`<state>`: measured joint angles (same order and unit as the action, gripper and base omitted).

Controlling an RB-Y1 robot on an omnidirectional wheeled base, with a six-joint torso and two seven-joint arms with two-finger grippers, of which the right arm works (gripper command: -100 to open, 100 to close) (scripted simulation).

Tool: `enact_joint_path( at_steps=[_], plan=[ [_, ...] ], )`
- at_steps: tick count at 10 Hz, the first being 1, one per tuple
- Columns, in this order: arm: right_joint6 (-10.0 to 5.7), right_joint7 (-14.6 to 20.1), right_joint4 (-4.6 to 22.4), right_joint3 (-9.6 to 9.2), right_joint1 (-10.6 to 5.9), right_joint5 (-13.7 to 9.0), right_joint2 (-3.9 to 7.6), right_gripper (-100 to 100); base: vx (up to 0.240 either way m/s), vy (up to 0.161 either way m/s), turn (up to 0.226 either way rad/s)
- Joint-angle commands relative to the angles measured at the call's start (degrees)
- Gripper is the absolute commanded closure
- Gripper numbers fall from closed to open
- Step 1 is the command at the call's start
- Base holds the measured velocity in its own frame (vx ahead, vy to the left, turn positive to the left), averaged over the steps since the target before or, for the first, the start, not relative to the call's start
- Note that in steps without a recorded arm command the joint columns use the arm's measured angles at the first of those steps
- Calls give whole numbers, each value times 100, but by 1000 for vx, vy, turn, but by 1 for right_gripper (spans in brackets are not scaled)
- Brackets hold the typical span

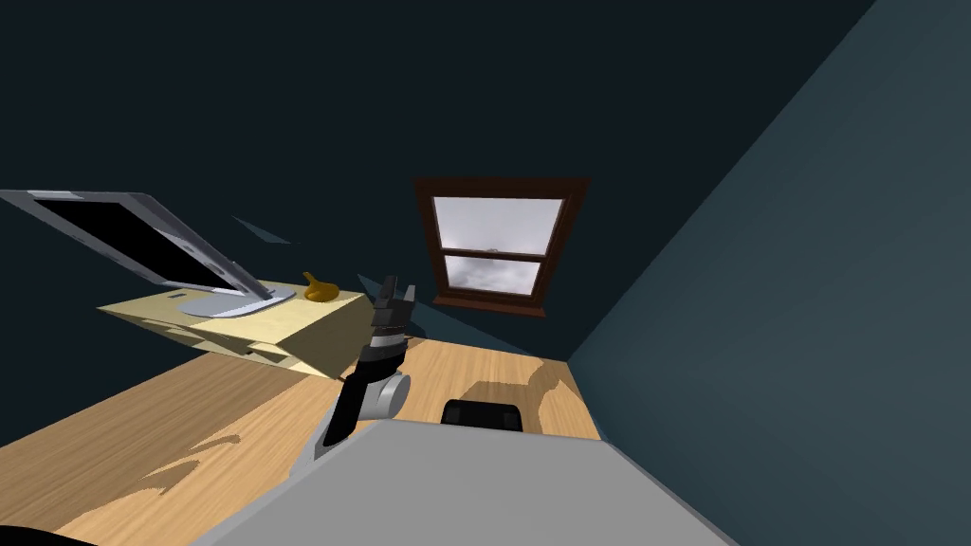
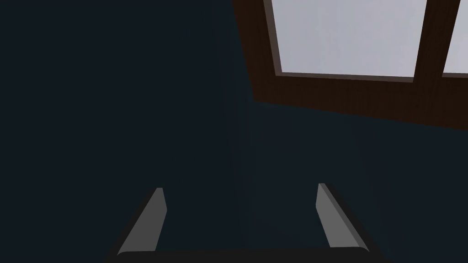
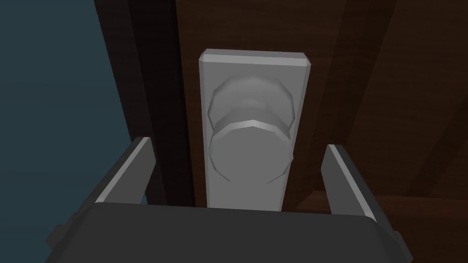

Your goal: Pull the door open

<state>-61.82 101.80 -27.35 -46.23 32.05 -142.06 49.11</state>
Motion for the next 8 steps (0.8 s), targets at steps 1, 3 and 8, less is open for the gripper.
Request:
enact_joint_path(
  at_steps=[1,3,8],
  plan=[
    [5,166,37,-52,29,142,-19,-100,59,-169,-108],
    [4,362,64,-115,75,317,-34,-100,55,-142,-136],
    [6,294,63,-96,58,263,-33,100,-1,0,2]
  ],
)
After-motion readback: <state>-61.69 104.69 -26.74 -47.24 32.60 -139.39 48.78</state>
